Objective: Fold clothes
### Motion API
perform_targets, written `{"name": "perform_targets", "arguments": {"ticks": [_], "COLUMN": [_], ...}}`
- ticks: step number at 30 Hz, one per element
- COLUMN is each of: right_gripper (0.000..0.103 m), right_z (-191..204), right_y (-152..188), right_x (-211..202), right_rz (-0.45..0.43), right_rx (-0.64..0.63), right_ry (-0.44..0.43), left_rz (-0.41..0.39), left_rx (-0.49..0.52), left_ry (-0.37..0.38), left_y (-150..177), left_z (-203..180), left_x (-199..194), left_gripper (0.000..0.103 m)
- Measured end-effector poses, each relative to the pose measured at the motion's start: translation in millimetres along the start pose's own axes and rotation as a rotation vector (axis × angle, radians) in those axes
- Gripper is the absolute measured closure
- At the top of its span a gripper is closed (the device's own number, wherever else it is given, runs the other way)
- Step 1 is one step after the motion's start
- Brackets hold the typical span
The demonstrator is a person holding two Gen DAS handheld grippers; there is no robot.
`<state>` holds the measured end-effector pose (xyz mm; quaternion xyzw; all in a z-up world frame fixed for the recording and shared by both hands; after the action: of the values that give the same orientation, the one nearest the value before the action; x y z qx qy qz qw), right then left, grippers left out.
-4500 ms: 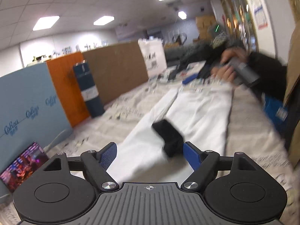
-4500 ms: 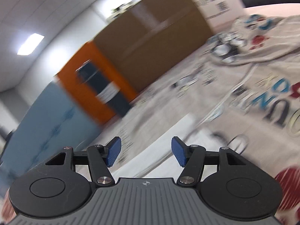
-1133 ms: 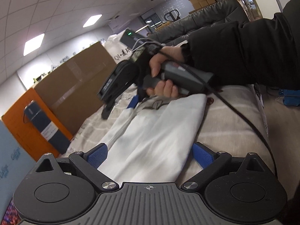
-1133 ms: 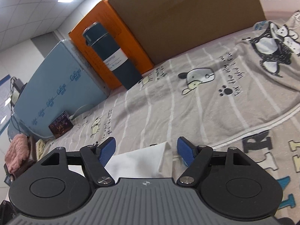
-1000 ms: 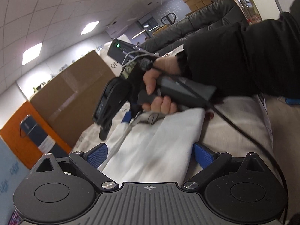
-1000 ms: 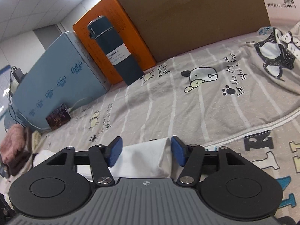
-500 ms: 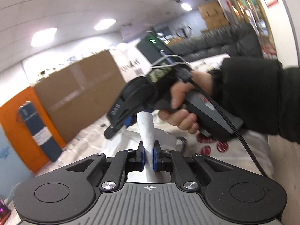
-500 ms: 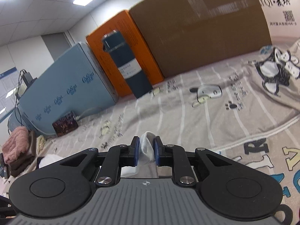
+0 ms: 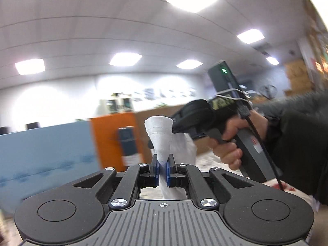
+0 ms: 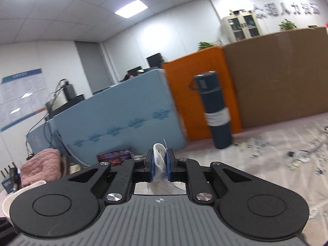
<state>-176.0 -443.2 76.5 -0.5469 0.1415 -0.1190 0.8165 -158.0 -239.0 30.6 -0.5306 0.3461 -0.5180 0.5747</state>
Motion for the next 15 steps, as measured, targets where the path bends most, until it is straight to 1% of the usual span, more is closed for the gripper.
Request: {"name": "perform_targets", "arguments": {"ticks": [3, 6, 11, 15], "right_gripper": [0.093, 0.093, 0.093, 0.093], "right_z": [44.1, 85.3, 140.3, 176.7], "right_y": [3.8, 14.8, 48.2, 83.4], "right_x": [26.1, 55.3, 107.5, 147.9], "right_rz": [0.022, 0.064, 0.17, 0.267], "right_rx": [-0.034, -0.076, -0.142, -0.205], "right_ry": [-0.052, -0.086, -0.111, -0.14], "left_rz": [-0.005, 0.011, 0.051, 0.106], "left_rx": [-0.032, -0.081, -0.147, -0.247], "left_ry": [-0.088, -0.16, -0.271, -0.342], "left_y": [0.8, 6.5, 21.7, 42.1], "left_z": [29.8, 55.5, 88.5, 112.4], "left_x": [-24.6, -45.2, -73.9, -91.4], "left_gripper": [0.098, 0.098, 0.098, 0.098]}}
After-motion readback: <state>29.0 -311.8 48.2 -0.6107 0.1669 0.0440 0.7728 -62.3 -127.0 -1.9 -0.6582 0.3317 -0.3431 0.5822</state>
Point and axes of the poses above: each gripper's, at about its wrist camera, not at the fingertips, and x roughly the way its jaws point, z to its left, y to its underside, the point moved 5 cm from there along x, roughly the way its jaws point, and after that the axes turned 9 degrees about -z, right-handed, at the moved point
